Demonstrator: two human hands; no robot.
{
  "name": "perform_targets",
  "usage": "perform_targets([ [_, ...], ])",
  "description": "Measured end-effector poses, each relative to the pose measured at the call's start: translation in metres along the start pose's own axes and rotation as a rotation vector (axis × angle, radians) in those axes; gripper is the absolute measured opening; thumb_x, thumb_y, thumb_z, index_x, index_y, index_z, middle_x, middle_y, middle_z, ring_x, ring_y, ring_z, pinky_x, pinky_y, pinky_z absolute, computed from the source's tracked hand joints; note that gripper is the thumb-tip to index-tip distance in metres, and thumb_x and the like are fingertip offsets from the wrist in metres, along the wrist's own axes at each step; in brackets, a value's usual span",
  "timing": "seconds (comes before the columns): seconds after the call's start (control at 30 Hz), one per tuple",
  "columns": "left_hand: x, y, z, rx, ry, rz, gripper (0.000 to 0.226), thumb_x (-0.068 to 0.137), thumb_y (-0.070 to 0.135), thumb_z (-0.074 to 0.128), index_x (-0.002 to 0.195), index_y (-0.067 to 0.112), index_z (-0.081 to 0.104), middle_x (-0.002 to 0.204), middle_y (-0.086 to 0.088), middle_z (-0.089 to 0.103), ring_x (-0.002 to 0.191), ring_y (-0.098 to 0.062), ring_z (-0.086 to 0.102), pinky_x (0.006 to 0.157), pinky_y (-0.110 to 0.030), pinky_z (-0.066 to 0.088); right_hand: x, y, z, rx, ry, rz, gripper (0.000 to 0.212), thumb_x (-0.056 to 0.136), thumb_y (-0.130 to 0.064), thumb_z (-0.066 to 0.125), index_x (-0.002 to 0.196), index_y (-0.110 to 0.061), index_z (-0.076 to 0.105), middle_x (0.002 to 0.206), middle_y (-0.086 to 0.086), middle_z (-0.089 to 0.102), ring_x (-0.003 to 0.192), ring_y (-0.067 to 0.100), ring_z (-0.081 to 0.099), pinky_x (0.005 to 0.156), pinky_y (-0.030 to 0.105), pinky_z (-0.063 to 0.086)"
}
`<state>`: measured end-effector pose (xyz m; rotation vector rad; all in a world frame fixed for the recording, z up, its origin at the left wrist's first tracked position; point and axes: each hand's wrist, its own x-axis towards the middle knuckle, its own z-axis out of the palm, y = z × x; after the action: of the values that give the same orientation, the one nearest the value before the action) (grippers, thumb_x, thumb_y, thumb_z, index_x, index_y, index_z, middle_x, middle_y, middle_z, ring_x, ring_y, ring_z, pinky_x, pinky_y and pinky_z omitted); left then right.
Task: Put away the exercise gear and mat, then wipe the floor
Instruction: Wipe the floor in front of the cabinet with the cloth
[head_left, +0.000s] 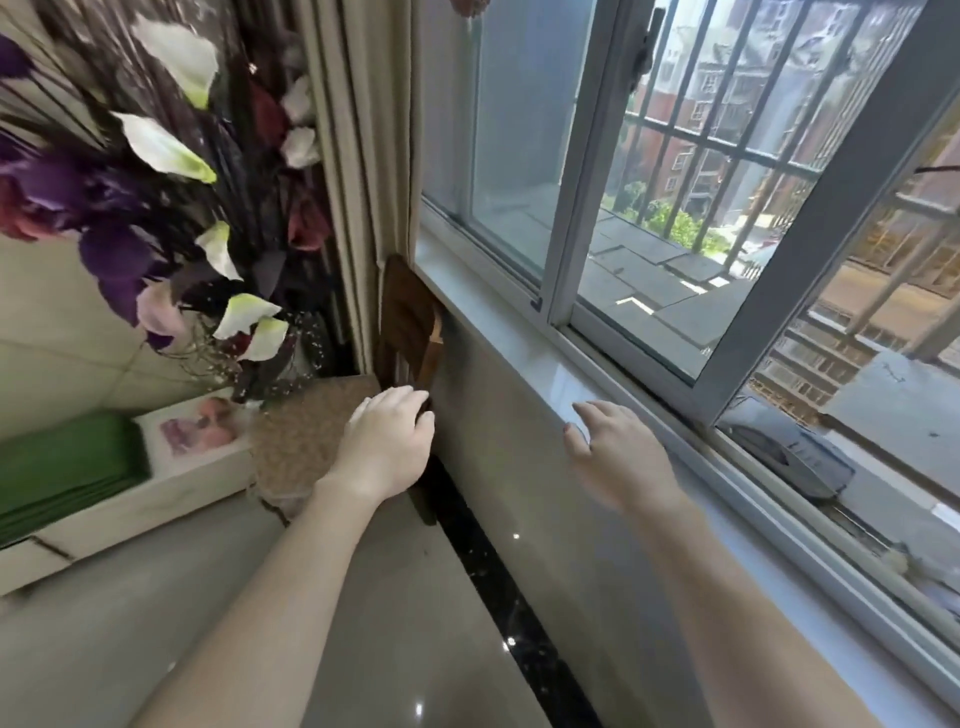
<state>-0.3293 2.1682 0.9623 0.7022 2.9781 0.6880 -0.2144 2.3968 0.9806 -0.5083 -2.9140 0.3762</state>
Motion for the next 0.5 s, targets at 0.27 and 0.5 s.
perform_targets([
  [0.27, -0.045, -0.057, -0.021, 0.011, 0.059, -0.125, 0.042, 0.103, 0.029, 0.038, 0.140, 0.014, 0.052, 0.148, -0.003, 0.049, 0.139, -0.021, 0.039, 0.117, -0.038, 0.027, -0.003, -0.058, 0.016, 0.043, -0.075, -0.108, 0.038, 0.101, -0.037, 0.035, 0.123, -0.014, 0.056, 0.131, 0.002, 0.055, 0.127, 0.021, 0.043, 0.099, 0.033, 0.036],
  [0.5, -0.092, -0.130, -0.052, 0.025, 0.092, -0.245, 0.044, 0.103, 0.030, 0.037, 0.143, 0.015, 0.049, 0.151, -0.002, 0.046, 0.140, -0.019, 0.038, 0.114, -0.036, 0.030, -0.015, -0.141, 0.044, 0.036, -0.138, -0.213, 0.038, 0.101, -0.036, 0.034, 0.121, -0.013, 0.058, 0.130, 0.003, 0.056, 0.129, 0.022, 0.042, 0.099, 0.033, 0.037],
])
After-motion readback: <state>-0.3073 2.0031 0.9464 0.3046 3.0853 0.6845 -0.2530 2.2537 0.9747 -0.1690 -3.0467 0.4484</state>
